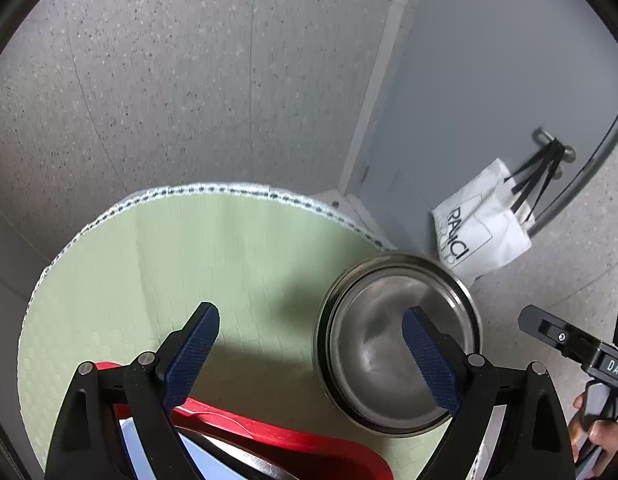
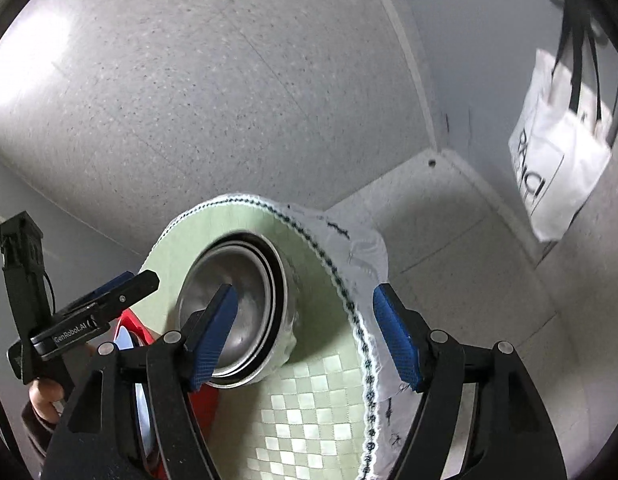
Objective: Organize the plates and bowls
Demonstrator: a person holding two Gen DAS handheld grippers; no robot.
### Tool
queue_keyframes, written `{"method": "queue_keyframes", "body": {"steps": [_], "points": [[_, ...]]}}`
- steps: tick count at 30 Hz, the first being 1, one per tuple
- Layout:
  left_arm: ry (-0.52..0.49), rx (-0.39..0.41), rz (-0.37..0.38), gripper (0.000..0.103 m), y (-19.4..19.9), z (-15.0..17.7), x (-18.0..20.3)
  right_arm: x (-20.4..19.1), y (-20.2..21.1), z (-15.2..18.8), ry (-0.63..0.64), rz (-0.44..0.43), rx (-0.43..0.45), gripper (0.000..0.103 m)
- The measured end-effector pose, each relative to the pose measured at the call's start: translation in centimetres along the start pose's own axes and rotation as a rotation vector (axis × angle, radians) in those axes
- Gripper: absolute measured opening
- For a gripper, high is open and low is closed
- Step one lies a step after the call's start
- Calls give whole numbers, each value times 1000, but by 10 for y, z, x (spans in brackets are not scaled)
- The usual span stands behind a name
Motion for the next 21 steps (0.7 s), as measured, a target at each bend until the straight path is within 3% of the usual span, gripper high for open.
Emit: {"method": "queue_keyframes", "body": {"steps": [9,12,15,17,21], "points": [[-39,-111,-33,88,-46,-18,19,-4,-42,13,-17,-38,-114,72],[-48,-158,-27,73,-62,-23,28,-4,-58,18,-38,-44,-154,70],[-64,-196,-9,51,-78,-28,34,-4,-70,22,-62,-69,-191,53],[-68,-208,14,38,-86,-31,37,-4,-75,23,-66,-85,-202,49],[-63,-187,13,37,-89,-36,38,-3,-74,24,-65,-83,-190,44]]}}
Point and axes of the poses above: each gripper's, at about its wrist camera, not at the fingertips, and y roughly against the way its jaws point, x to its right, z to its underside, the point moved 2 cm from there along -y, roughly the way its jaws point, and after that the axes turned 5 degrees about -y, right-handed, at the moved point
